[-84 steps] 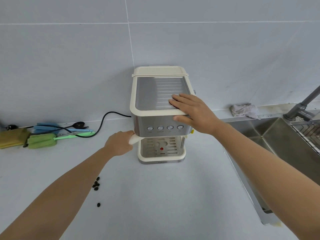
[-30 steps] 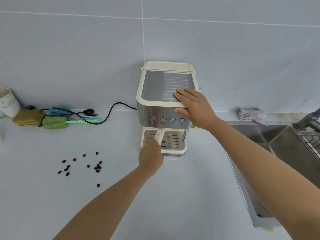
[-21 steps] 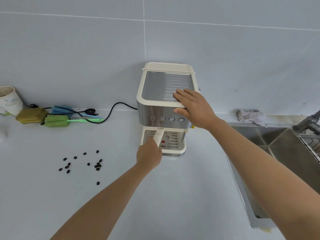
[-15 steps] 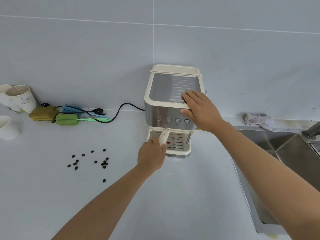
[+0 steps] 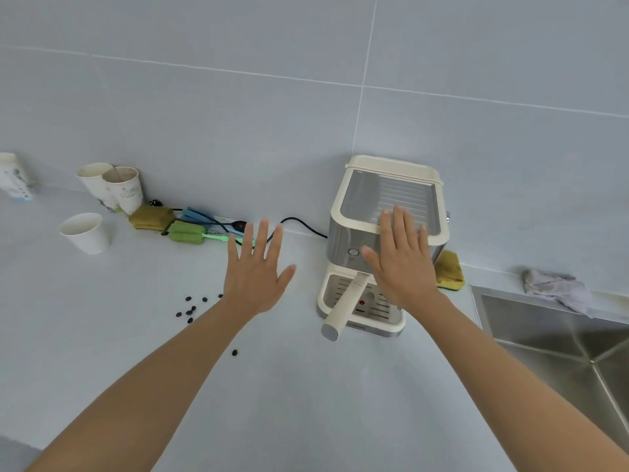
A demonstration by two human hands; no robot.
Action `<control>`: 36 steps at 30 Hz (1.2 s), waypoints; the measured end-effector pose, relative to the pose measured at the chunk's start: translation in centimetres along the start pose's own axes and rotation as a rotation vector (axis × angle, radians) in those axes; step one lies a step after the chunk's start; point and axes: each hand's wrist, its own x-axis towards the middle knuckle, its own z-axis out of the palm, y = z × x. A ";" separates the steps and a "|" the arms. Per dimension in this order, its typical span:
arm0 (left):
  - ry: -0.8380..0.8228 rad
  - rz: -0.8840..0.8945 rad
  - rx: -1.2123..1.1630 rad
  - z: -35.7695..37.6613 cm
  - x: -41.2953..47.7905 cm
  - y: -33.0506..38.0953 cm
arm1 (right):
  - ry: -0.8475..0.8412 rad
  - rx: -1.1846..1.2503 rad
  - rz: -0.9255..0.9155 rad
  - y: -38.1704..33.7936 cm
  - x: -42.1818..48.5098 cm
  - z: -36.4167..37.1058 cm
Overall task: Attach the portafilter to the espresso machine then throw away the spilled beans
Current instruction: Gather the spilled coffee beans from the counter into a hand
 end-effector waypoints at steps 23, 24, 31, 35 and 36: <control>0.017 0.157 0.020 1.8 4.2 -24.5 | -0.044 0.092 0.062 -22.8 5.6 4.3; 0.016 0.176 0.010 2.2 4.4 -25.3 | -0.058 0.084 0.078 -23.4 5.5 4.6; -0.112 0.208 -0.037 6.8 3.7 -28.5 | -0.206 0.086 0.192 -26.0 4.2 8.6; -0.299 0.192 -0.042 10.3 1.8 -28.6 | -0.329 0.101 0.259 -26.1 1.7 12.0; -0.337 0.184 -0.050 11.2 1.2 -28.4 | -0.367 0.103 0.276 -26.2 1.0 12.9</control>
